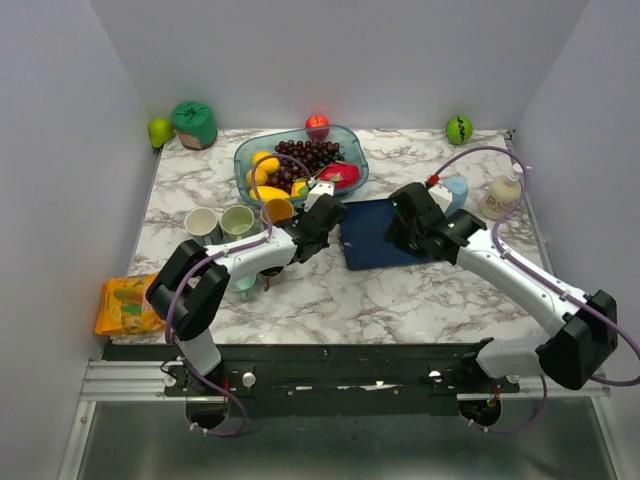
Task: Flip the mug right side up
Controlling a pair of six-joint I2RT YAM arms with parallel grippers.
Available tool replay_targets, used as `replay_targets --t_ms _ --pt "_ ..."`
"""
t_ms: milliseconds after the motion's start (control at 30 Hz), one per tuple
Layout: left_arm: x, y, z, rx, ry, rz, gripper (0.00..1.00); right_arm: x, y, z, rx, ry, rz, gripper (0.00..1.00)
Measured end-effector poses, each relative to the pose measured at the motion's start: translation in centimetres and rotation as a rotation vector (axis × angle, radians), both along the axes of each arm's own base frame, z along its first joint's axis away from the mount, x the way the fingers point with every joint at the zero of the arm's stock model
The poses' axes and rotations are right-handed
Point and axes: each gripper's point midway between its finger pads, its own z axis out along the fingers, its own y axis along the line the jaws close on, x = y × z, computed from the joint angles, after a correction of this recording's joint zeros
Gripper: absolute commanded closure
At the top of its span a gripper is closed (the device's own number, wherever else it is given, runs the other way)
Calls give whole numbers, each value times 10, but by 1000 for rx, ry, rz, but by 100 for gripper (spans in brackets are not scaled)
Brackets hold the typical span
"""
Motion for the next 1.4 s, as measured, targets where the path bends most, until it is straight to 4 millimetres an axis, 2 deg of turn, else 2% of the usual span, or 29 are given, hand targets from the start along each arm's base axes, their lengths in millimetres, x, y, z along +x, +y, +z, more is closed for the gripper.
replay_targets --t_ms 100,233,367,467,600,633,800,900,1000,1167,1400 --pt "3 1 3 -2 -12 10 37 7 -6 -12 -36 39 -26 39" --pt "3 4 16 -23 -39 10 29 21 -13 -8 -69 39 -52 39" --pt "0 3 54 -92 -106 -10 25 48 -17 11 -88 -7 -82 40" --pt "-3 2 90 -165 -167 -28 22 77 -26 21 -125 -36 -113 48" --pt "-14 0 132 -262 -226 -71 11 116 -37 17 -185 -34 -142 97" --pt "-17 -1 142 -287 -239 -86 10 125 -40 15 -198 -30 -147 99" --pt "-38 -7 181 -400 -268 -177 3 182 -45 1 -239 -18 -154 99" --pt "-47 -8 196 -442 -277 -215 2 212 -45 -13 -260 -8 -152 99" --pt "-54 -5 204 -461 -280 -232 1 232 -47 -32 -286 17 -148 99" --pt "-58 1 210 -476 -281 -239 1 239 -53 -67 -337 87 -126 99" --pt "-58 6 207 -477 -260 -236 1 238 -57 -92 -377 151 -87 99"
